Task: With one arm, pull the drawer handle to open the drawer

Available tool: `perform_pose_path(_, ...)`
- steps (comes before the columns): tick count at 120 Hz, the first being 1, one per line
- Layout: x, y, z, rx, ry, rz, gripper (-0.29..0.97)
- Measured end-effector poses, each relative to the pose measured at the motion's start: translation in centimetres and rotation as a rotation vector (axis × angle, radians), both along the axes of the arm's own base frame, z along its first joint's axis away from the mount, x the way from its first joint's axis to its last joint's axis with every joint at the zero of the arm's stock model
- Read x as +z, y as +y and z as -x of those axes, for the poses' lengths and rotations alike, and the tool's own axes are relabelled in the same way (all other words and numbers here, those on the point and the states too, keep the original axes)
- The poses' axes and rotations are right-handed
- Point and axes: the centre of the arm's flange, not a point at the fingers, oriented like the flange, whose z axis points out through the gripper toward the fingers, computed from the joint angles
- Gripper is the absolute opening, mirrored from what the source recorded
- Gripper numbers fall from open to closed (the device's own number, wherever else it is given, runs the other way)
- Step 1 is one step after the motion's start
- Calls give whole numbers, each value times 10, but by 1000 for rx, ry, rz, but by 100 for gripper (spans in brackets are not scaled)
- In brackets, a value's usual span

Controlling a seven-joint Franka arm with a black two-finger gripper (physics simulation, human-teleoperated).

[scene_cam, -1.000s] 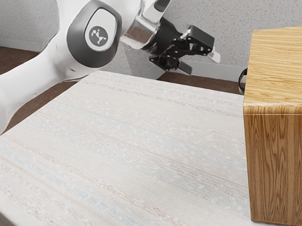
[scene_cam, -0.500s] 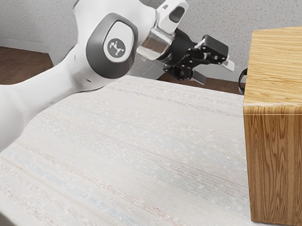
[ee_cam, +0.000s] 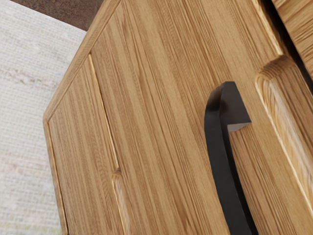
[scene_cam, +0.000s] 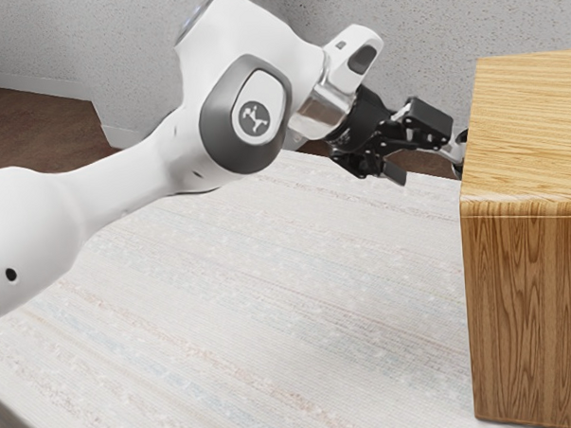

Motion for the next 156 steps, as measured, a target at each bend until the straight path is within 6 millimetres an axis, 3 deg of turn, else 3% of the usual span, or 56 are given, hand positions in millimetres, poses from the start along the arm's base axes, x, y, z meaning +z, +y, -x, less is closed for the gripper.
perform_pose_path(24,-7,3,-2,10,10,-2,66)
perform_pose_path(75,-3,70,21,110,34,-9,66)
perform_pose_path(104,-7,92,33,142,52,2,66)
perform_pose_path(156,-4,152,67,235,64,29,66)
